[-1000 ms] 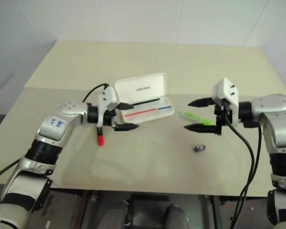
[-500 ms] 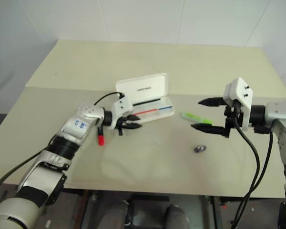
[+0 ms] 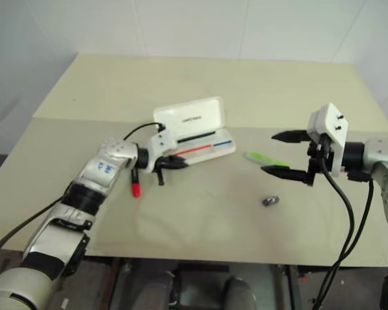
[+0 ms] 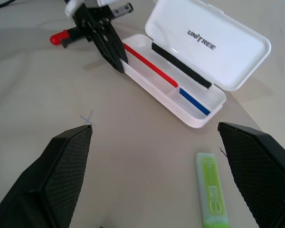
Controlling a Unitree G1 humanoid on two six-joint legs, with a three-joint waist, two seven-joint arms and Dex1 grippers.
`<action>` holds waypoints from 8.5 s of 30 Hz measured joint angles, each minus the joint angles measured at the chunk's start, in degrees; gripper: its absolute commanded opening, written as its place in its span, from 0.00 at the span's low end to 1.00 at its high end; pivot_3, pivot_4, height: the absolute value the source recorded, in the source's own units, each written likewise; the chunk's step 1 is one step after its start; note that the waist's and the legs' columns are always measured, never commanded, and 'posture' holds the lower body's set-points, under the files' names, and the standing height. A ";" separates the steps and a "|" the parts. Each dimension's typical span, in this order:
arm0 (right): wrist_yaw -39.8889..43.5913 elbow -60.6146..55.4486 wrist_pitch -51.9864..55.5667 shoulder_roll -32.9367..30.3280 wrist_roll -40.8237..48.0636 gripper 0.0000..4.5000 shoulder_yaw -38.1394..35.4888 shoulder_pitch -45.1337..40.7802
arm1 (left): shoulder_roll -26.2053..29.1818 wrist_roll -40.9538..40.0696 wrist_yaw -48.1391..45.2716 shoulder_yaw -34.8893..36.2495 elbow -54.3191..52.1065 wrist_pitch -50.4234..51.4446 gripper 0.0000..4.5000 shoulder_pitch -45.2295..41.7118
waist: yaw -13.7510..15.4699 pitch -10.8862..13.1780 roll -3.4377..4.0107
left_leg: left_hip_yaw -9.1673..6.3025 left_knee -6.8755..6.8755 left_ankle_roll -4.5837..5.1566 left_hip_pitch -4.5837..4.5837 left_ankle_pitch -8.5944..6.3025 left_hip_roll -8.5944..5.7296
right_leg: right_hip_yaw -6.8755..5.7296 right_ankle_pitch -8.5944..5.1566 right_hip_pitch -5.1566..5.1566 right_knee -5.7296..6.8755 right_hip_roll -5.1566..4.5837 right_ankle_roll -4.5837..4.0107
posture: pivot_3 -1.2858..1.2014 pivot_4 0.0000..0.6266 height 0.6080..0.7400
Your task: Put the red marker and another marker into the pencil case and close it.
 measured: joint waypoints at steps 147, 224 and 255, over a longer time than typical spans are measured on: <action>5.47 7.61 -4.95 0.33 -2.64 1.00 5.85 -8.47 | 22.90 -24.45 6.51 8.55 -56.43 34.31 0.13 15.21 | 0.47 -0.01 -0.06 | 1.11 0.71 -0.35 0.05 -0.84 1.14 | 1.34 0.18 -0.53 -0.25 1.16 -0.38 | 0.52 0.24 1.00; -1.07 64.80 -27.57 17.16 -27.97 0.63 18.45 -27.46 | 22.70 -26.75 6.13 19.68 -52.73 49.09 1.00 3.86 | -1.27 0.03 -0.05 | 1.37 0.87 -0.27 -0.01 -0.88 1.20 | 1.61 0.18 -0.77 0.21 1.18 -0.36 | 0.52 0.24 1.00; 13.32 6.25 -7.09 6.14 -5.44 0.24 13.79 -12.08 | 35.02 -30.29 -0.59 24.47 -51.14 32.82 1.00 23.75 | -1.23 0.04 -0.04 | 1.72 0.83 -0.26 0.07 -1.02 1.31 | 1.97 0.17 -0.99 0.27 1.26 -0.36 | 0.52 0.24 1.00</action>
